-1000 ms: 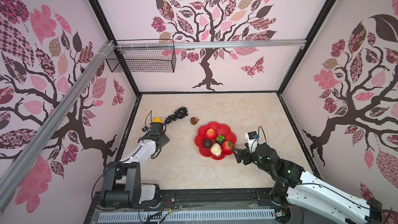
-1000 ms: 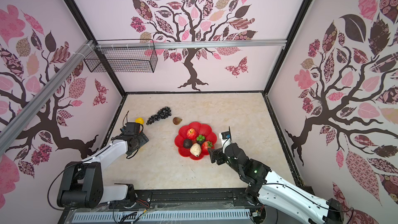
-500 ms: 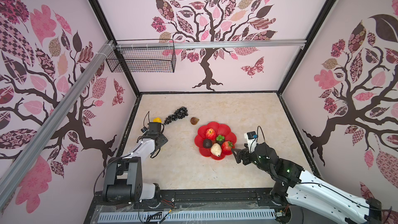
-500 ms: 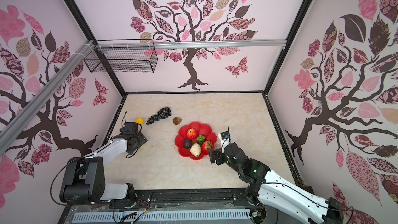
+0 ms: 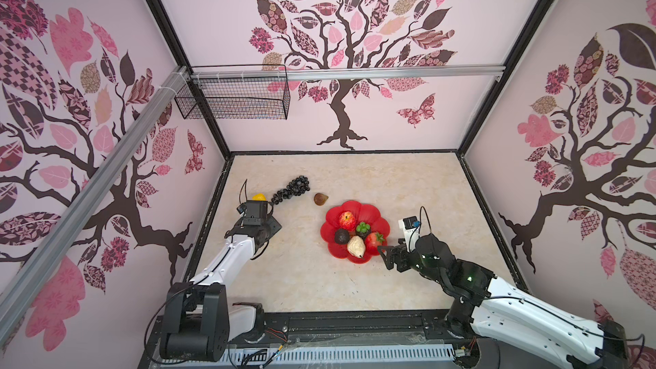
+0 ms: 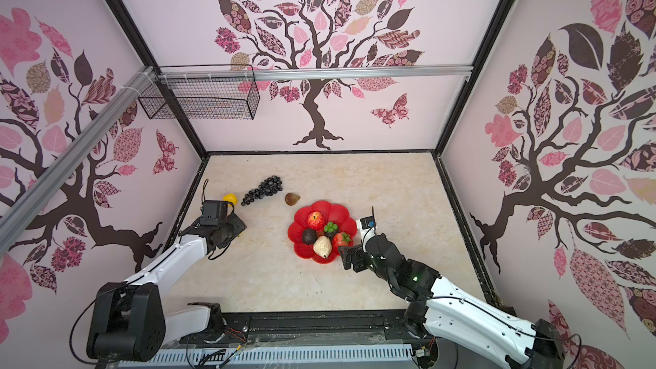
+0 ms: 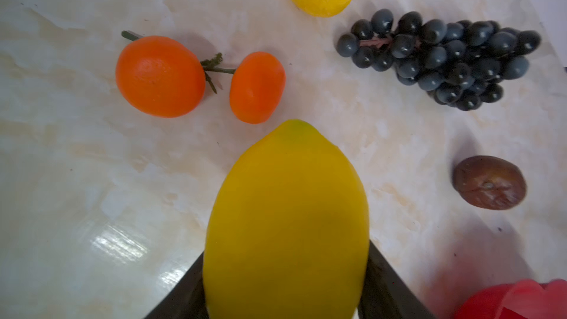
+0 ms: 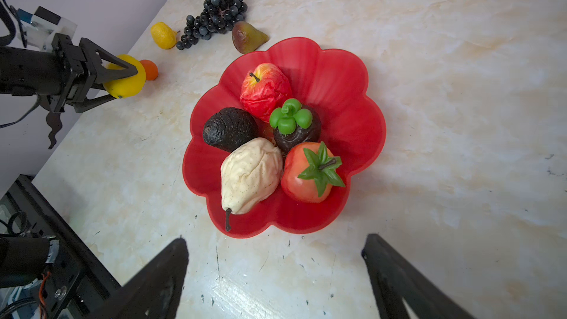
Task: Arrange fruit in a fruit bowl
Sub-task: Pick up the fruit from the middle-left of the table.
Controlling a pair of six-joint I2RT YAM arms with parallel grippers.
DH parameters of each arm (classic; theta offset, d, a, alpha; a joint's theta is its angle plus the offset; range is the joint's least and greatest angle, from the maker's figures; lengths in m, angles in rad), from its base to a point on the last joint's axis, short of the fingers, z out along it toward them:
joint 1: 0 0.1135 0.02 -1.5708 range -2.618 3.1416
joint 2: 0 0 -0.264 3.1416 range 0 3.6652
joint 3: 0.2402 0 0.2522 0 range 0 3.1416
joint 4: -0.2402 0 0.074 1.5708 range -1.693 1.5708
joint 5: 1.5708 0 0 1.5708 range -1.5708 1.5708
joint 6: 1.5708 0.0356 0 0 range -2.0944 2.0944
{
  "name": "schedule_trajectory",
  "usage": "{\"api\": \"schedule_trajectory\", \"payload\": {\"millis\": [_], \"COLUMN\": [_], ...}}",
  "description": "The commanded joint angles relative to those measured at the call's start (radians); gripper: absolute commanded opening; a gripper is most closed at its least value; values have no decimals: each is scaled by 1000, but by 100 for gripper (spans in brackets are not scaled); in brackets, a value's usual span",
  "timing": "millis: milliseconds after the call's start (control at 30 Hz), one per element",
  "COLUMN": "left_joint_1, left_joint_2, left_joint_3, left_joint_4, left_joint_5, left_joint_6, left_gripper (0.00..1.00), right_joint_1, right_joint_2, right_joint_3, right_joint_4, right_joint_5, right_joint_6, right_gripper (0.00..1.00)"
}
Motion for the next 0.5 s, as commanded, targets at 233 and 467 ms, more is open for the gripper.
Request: {"api": "schedule_trajectory", "payload": {"millis": [233,467], "left_joint_1": [-322,-514], "left_joint_2": [-213,-228], "left_joint_3": [-110,-106], "left_joint_4": [196,321], "left_joint_5": [78,24], "left_joint_6": [-492,-673], "left_gripper": [58,57], "right_joint_1": [88,185], "right_joint_2": [113,305], "right_joint_3": [-18,25], "right_joint_4": [335,540], "right_joint_5": [-13,58], "right_joint_6": [274,295], "right_gripper": [91,90]}}
